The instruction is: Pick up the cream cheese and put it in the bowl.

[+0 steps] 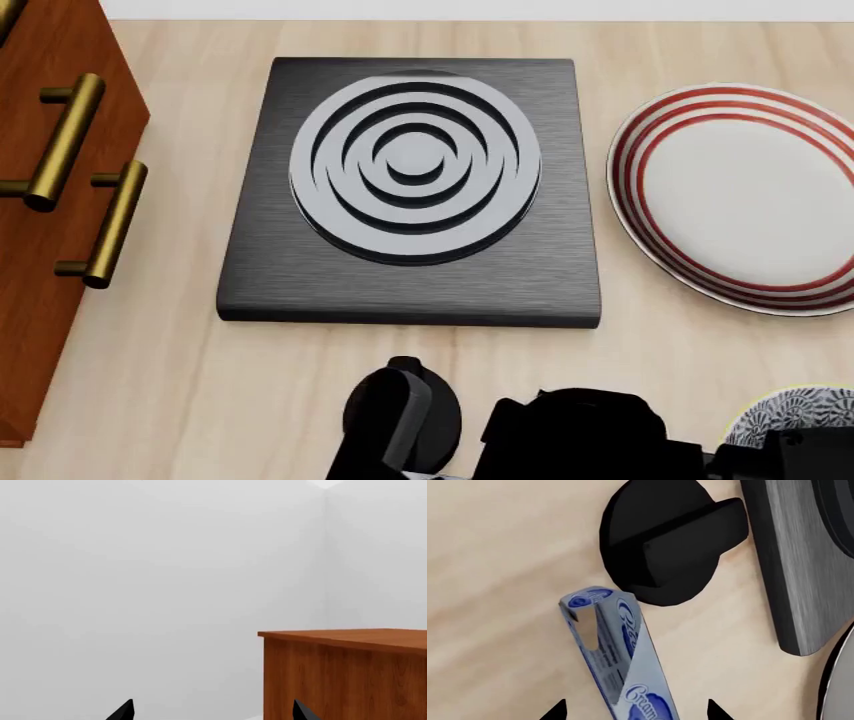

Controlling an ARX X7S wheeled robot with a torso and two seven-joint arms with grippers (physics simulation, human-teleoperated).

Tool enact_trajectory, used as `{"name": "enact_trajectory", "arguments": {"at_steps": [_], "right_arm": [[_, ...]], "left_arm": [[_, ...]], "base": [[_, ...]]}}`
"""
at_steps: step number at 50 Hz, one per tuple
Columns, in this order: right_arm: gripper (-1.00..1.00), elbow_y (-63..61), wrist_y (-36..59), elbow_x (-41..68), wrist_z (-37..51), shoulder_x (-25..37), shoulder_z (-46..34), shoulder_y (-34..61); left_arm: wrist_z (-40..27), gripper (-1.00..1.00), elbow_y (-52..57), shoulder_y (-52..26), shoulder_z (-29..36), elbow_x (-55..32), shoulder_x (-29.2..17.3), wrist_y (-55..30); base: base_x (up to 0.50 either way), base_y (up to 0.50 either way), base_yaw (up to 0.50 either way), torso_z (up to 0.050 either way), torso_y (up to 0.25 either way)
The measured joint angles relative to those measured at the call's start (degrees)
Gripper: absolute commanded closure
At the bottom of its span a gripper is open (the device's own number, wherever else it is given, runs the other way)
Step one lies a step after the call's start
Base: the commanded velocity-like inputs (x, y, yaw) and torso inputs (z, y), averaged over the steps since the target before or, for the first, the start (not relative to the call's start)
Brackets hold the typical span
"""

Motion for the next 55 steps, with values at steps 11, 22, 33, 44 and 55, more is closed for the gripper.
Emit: {"name": "enact_trajectory", "arguments": {"at_steps": [11,22,33,44,55], "right_arm": [[1.00,0.75,0.34,-1.87,-0.42,-0.24,-0.48,0.05],[1.00,-0.45,0.22,-0.20,1.09,-0.31,-1.30,0.73],[1.00,-2.95,0.26,0.94,4.75,-1.08,-2.57,0.76],[1.00,-5.12,-0.58,3.81,7.02,-1.87,-2.92,1.24],[1.00,-8.27,-2.51,7.51,9.11,-1.20,-1.66,3.01]], "left_arm": [[-0.40,-1.00,1.92,0.38,-0.12,-0.09,0.00,-1.45],[-0.73,-1.00,3.43,0.57,-0.31,-0.37,-0.04,-2.75],[-0.87,-1.00,4.01,0.64,-0.60,-0.76,-0.02,-3.20],[-0.66,-1.00,3.29,0.47,-0.70,-1.03,-0.03,-2.67],[-0.43,-1.00,2.44,0.26,-0.47,-0.84,-0.09,-2.21]], "base": [[0.00,0.00,0.00,0.000,0.000],[0.00,0.00,0.00,0.000,0.000],[0.00,0.00,0.00,0.000,-0.001],[0.00,0.00,0.00,0.000,0.000],[0.00,0.00,0.00,0.000,0.000]]}}
